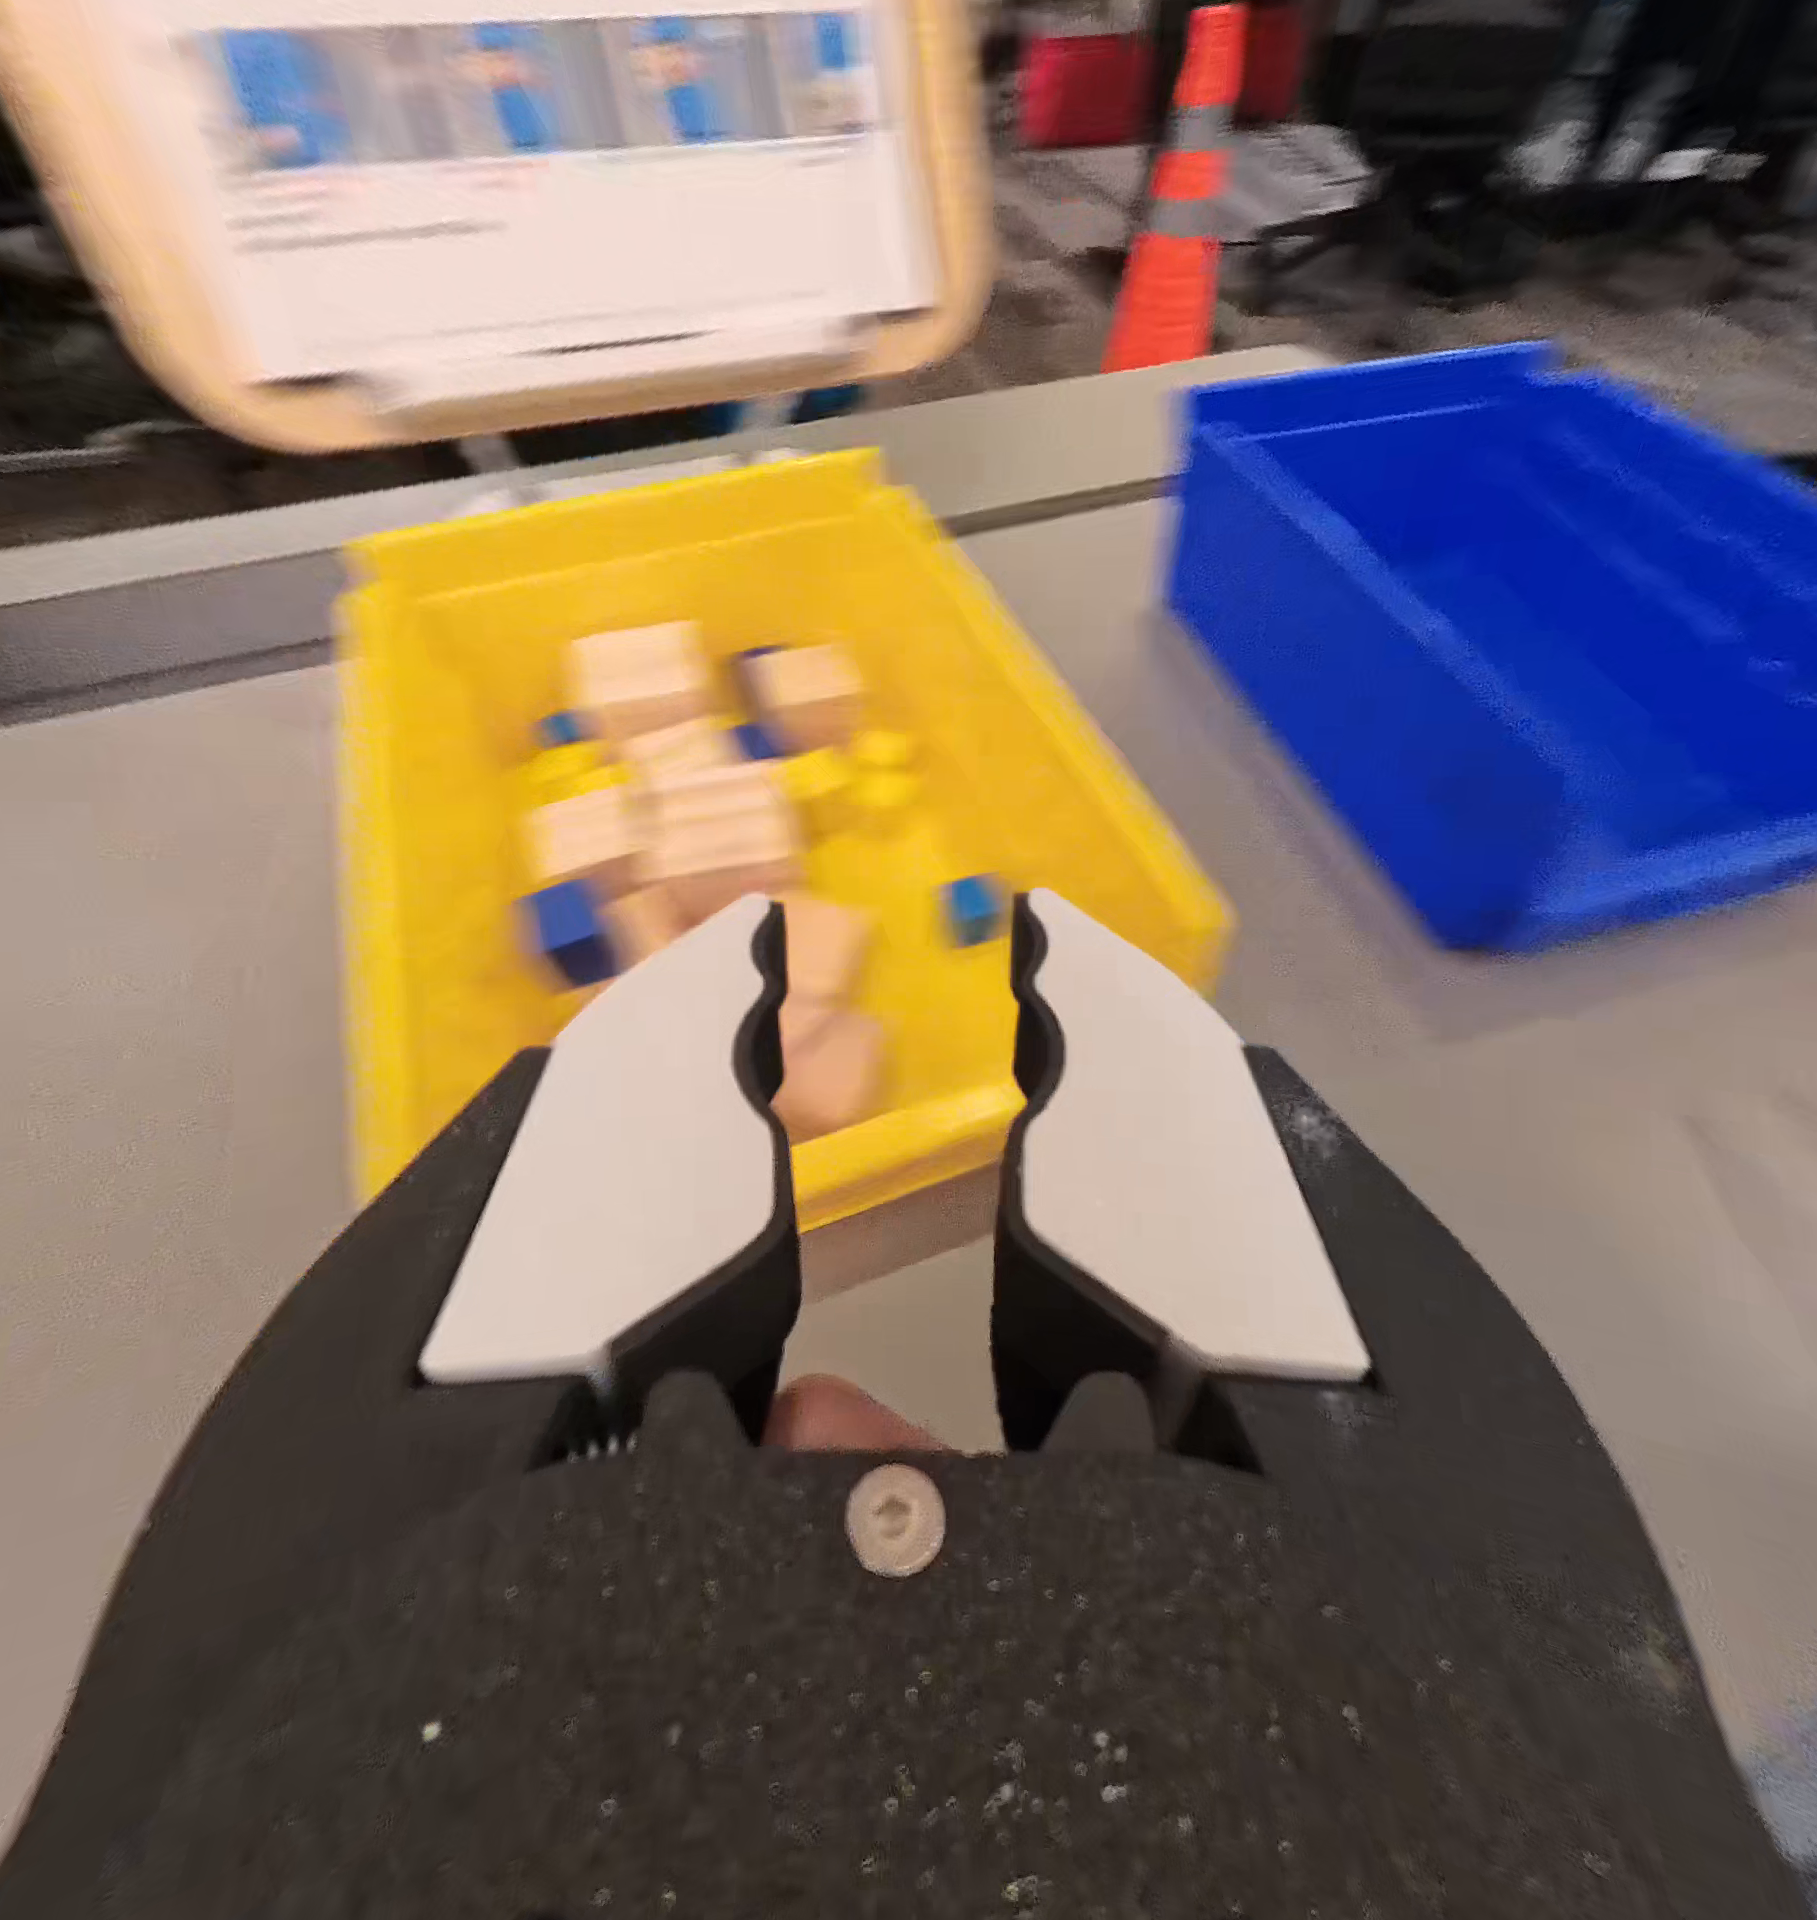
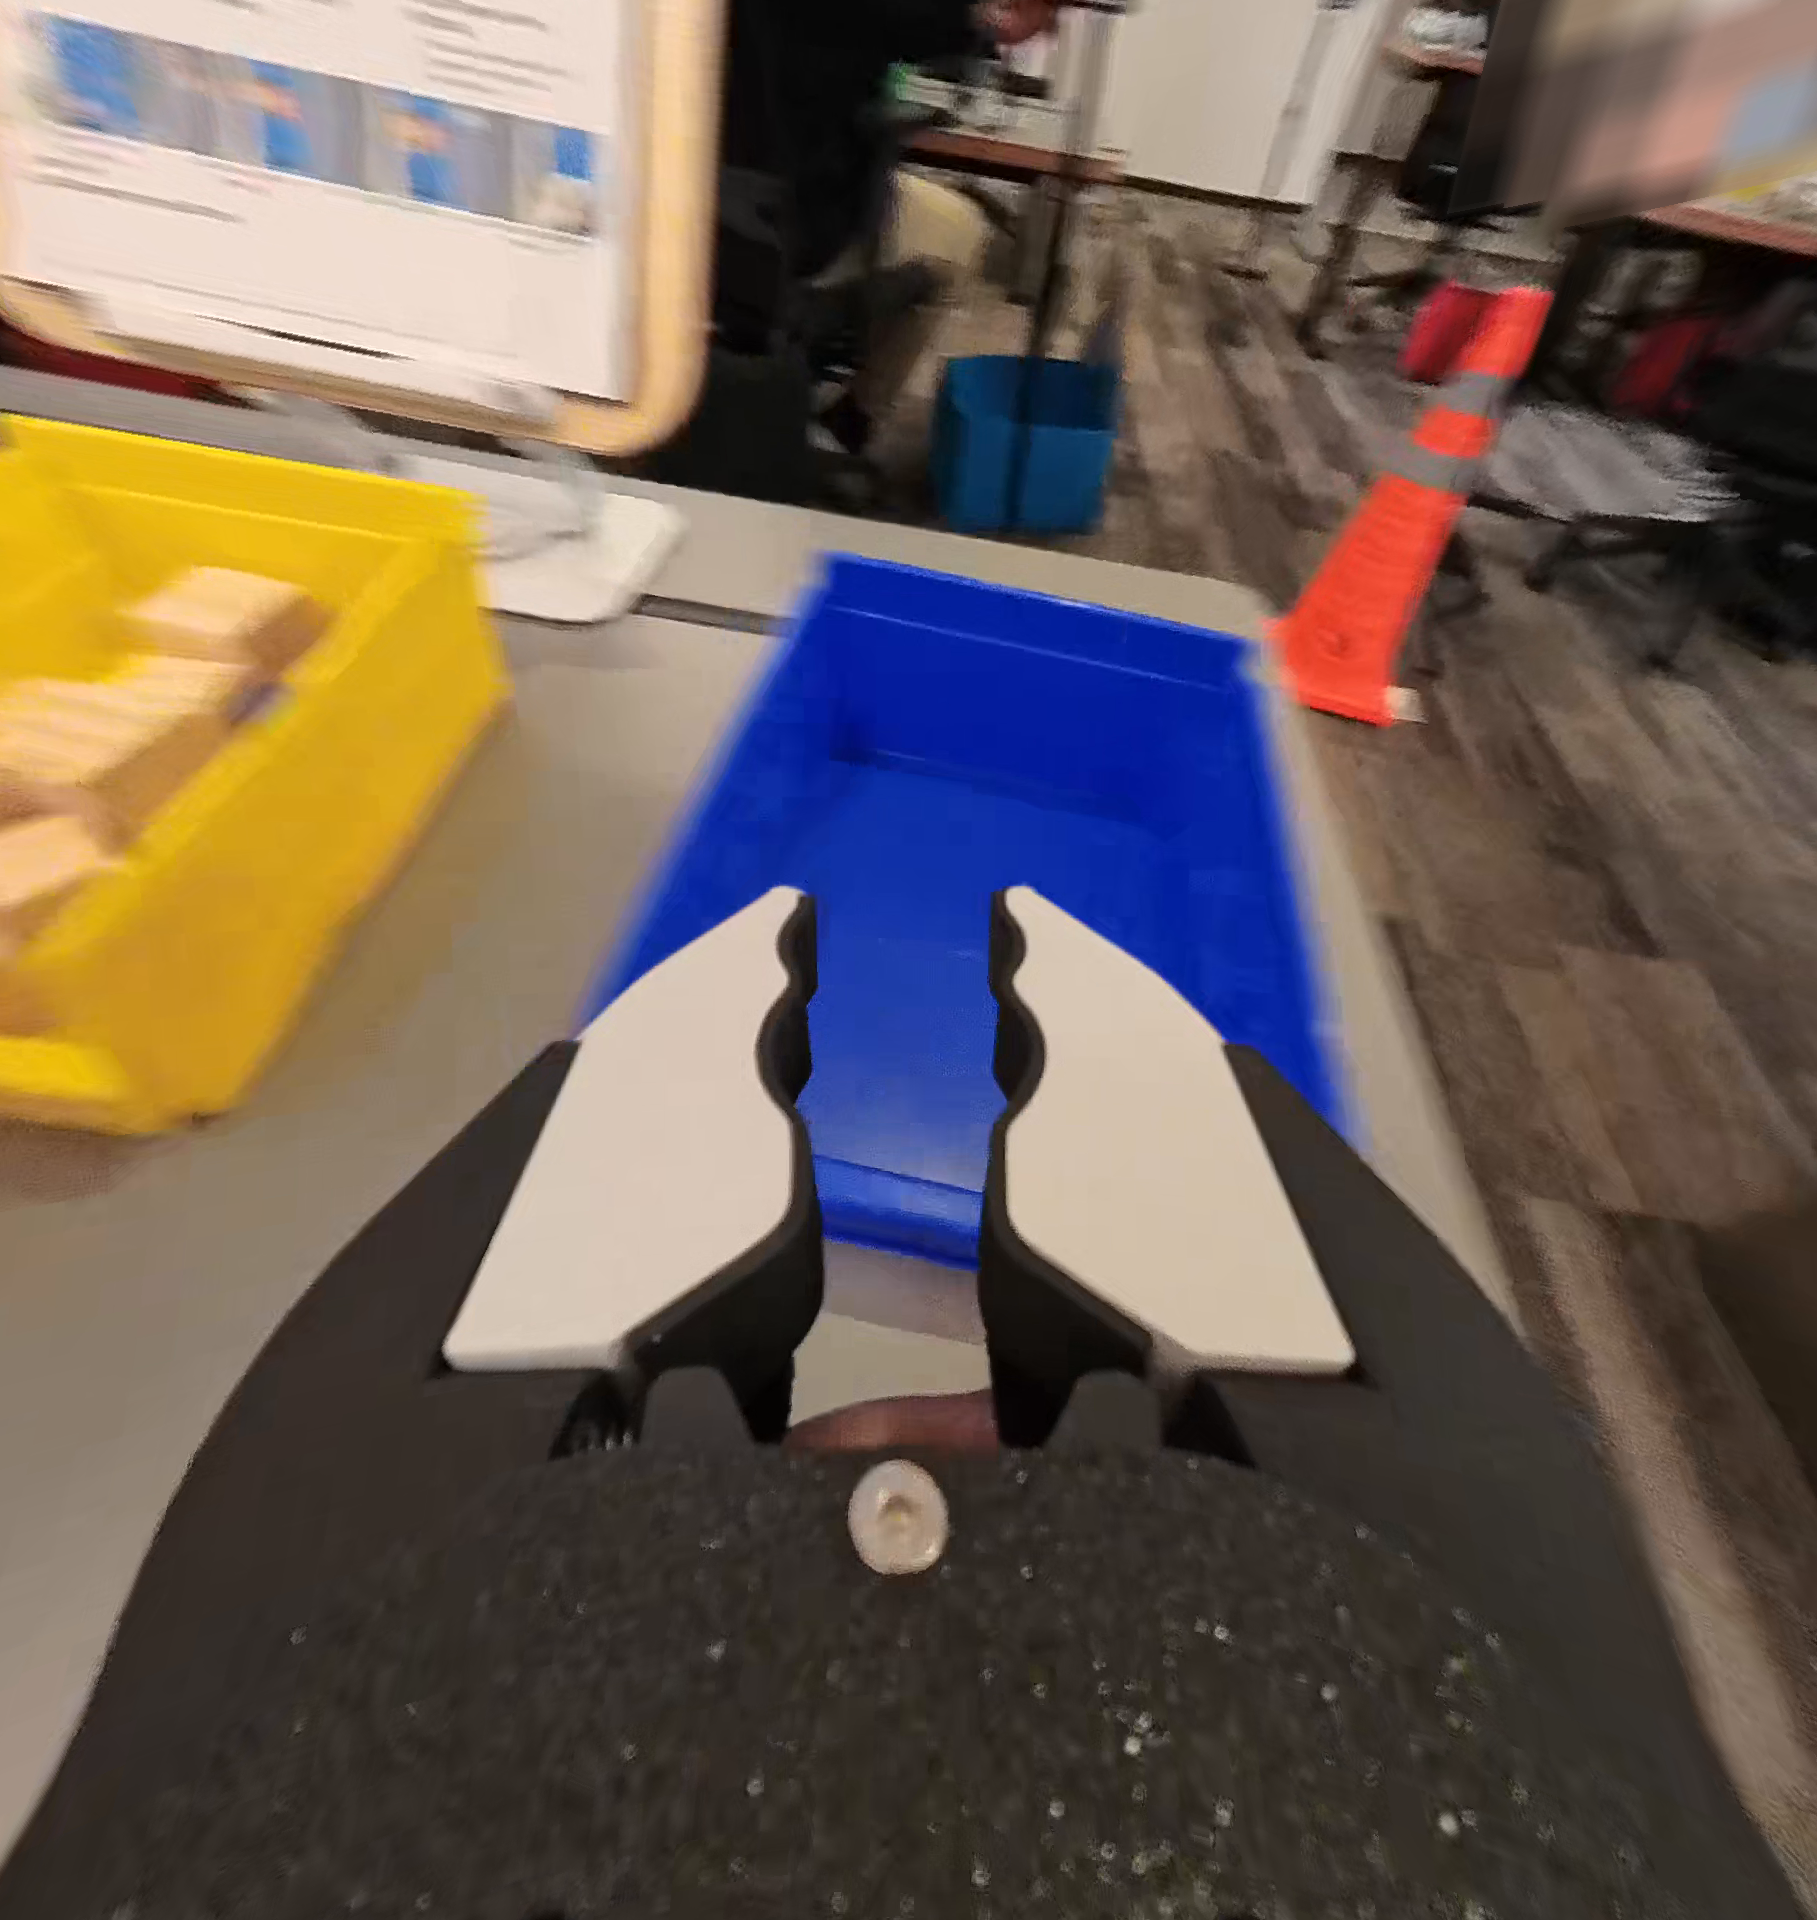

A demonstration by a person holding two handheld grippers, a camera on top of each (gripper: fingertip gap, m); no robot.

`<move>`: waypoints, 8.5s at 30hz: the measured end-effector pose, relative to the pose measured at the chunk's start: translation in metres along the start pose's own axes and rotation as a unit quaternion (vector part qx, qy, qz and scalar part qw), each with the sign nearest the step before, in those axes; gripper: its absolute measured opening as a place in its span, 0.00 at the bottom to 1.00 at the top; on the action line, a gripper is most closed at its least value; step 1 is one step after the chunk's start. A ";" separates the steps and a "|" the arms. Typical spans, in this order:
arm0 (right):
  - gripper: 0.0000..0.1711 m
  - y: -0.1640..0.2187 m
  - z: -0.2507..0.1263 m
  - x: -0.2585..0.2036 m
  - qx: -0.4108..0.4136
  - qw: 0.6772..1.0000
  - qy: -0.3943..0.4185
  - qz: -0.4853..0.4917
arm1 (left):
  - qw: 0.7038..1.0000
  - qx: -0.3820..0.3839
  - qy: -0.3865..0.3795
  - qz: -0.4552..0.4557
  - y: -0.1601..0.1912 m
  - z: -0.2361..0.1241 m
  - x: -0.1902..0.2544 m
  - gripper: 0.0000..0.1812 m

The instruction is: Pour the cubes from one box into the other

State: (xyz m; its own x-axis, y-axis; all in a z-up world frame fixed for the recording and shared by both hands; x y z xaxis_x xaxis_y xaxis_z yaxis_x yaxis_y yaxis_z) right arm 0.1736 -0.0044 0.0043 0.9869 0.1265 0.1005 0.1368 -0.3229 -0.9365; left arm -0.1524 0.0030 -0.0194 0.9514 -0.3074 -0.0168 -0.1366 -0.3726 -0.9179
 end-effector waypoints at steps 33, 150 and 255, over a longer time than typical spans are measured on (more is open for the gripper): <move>0.05 0.032 0.103 -0.485 -0.016 0.988 -0.152 0.017 | 0.986 -0.035 -0.136 -0.086 0.126 -0.046 -0.346 0.02; 0.04 -0.094 0.121 0.222 0.181 0.936 0.197 -0.227 | 0.867 0.378 -0.030 0.324 -0.118 0.269 0.151 0.02; 0.36 0.124 -0.070 0.029 -0.418 0.892 -0.156 -0.066 | 0.997 -0.041 -0.011 0.057 0.104 -0.107 -0.108 0.16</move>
State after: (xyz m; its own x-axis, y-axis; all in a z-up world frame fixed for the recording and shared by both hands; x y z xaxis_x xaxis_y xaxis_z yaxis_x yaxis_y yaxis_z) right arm 0.2256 -0.1063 -0.0848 0.9037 0.4272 -0.0295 0.3942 -0.8570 -0.3320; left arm -0.2988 -0.0963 -0.0705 0.9345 -0.3319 -0.1288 -0.2649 -0.4064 -0.8744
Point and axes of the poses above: each gripper's, where its closed fingertips meet, z out along the fingers, y out of its underside, x = y × z across the jaws, the point moved 3 cm from there along -z, back along the fingers, and after that the axes turned 2 degrees about -y, right-handed, at the moved point
